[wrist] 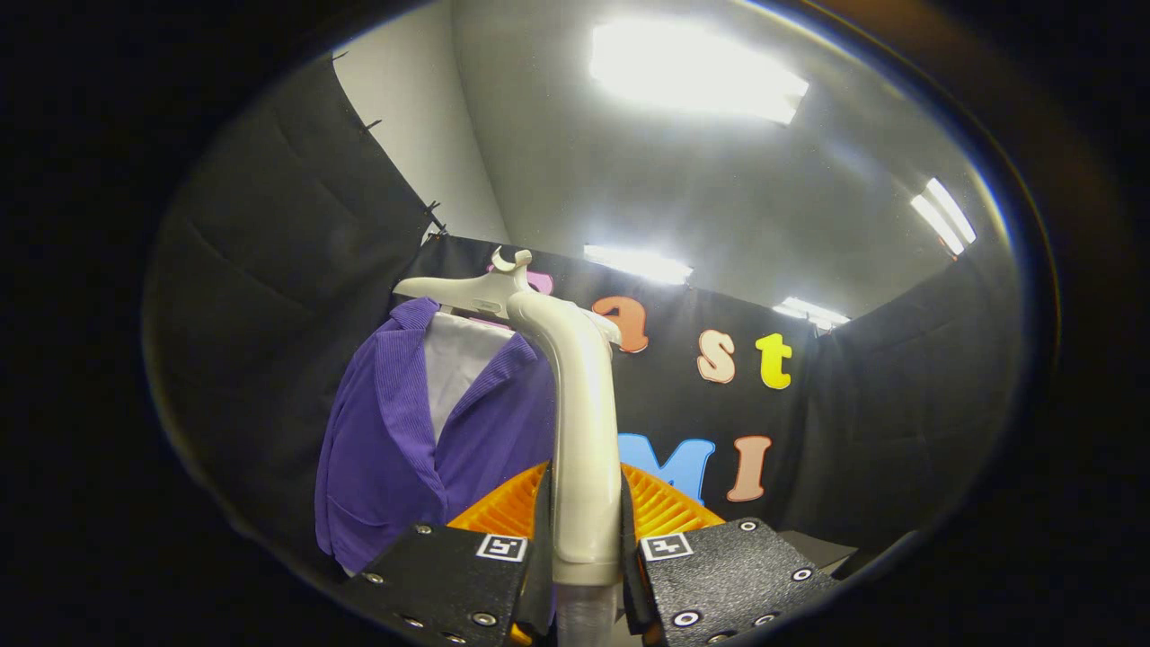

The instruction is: Iron the clothes twice with a garment steamer, once on the left side and once on the right side.

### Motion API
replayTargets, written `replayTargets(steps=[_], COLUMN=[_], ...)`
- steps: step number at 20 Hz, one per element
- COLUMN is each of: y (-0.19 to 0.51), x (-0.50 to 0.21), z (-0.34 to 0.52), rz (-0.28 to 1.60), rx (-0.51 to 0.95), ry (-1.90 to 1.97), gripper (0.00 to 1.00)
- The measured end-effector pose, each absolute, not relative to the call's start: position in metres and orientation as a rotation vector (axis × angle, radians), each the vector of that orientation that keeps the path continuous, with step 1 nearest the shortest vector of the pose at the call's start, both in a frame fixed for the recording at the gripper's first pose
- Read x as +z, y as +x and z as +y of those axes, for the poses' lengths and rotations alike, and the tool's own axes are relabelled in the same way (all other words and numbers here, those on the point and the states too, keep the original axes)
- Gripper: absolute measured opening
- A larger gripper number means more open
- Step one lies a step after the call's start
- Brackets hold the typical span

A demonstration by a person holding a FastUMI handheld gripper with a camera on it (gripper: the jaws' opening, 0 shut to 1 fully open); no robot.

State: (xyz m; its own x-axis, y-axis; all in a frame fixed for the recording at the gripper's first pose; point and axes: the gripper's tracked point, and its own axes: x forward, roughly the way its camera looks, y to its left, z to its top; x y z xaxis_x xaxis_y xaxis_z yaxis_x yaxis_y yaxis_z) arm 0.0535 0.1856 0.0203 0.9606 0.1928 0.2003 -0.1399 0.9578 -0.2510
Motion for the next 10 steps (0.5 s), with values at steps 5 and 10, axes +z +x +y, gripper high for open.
replayTargets(steps=[5,10], y=[0.074,0.084], x=[0.0,-0.02], z=[0.201,0.21], rz=[-0.207,-0.163], rx=[0.157,0.152], ry=[-0.266,-0.3], gripper=[0.31,0.31])
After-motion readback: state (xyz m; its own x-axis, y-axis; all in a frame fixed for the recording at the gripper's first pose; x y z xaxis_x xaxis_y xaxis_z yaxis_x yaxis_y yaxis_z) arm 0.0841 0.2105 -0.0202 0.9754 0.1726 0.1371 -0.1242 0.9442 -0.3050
